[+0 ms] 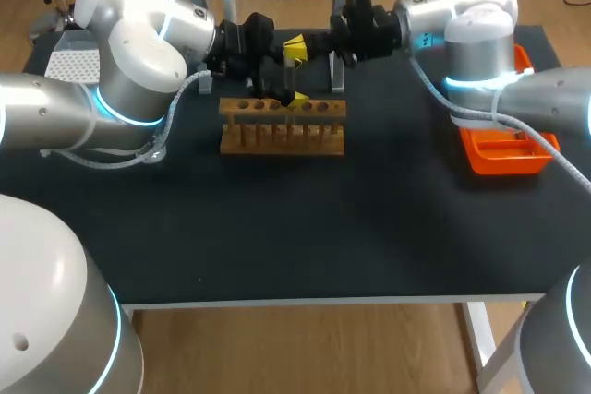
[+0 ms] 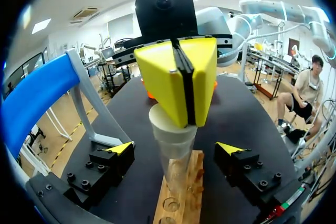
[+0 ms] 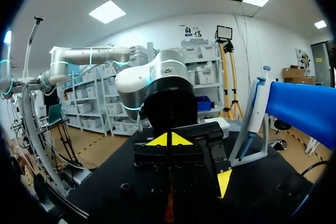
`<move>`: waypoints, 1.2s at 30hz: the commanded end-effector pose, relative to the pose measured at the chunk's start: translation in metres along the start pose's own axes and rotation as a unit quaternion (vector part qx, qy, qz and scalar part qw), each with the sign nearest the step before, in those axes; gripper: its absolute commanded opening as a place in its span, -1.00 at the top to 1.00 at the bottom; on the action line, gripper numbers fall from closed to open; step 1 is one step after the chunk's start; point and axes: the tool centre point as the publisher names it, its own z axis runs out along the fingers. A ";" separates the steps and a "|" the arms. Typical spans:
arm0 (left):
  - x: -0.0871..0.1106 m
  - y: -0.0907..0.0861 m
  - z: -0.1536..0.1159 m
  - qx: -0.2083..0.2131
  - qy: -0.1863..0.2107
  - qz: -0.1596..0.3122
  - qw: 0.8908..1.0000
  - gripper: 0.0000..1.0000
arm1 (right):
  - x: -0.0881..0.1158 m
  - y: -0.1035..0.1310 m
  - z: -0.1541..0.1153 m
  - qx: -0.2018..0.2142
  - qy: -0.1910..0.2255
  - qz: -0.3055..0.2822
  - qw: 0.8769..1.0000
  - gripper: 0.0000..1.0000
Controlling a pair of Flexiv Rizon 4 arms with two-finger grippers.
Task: Invert the test tube, pick up the pipette, mount the tip to pipette, aspirate from beaker and dispense into the tube, eject the tip, return the pipette, and cap with the stopper.
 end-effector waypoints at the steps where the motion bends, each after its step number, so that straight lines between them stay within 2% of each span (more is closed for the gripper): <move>1: 0.000 0.000 0.000 0.000 0.000 0.000 1.000 -1.00 | -0.001 -0.013 0.000 -0.014 -0.006 -0.007 1.000 1.00; 10: 0.000 0.000 0.000 0.000 0.000 0.000 1.000 -1.00 | 0.001 0.019 -0.013 -0.084 -0.018 -0.047 0.995 1.00; 14: 0.000 0.000 0.000 0.000 0.000 0.000 1.000 -1.00 | 0.004 0.032 -0.020 -0.090 -0.026 -0.065 0.994 0.93; 15: 0.000 0.000 0.000 0.000 0.000 0.000 1.000 -1.00 | 0.005 0.034 -0.022 -0.087 -0.027 -0.071 0.993 0.79; 17: 0.000 0.000 0.000 0.000 0.000 0.000 1.000 -1.00 | 0.006 0.037 -0.027 -0.076 -0.034 -0.080 0.993 0.15; 19: 0.000 0.000 0.000 0.000 0.000 0.000 1.000 -1.00 | 0.006 0.037 -0.033 -0.068 -0.040 -0.084 0.993 -1.00; 26: 0.000 0.000 0.000 0.000 0.000 0.000 1.000 -1.00 | 0.006 0.025 -0.063 -0.038 -0.063 -0.081 0.994 -1.00; 36: 0.000 0.000 0.000 0.000 0.000 0.000 1.000 -1.00 | 0.014 -0.022 -0.107 0.006 -0.100 -0.042 0.994 -1.00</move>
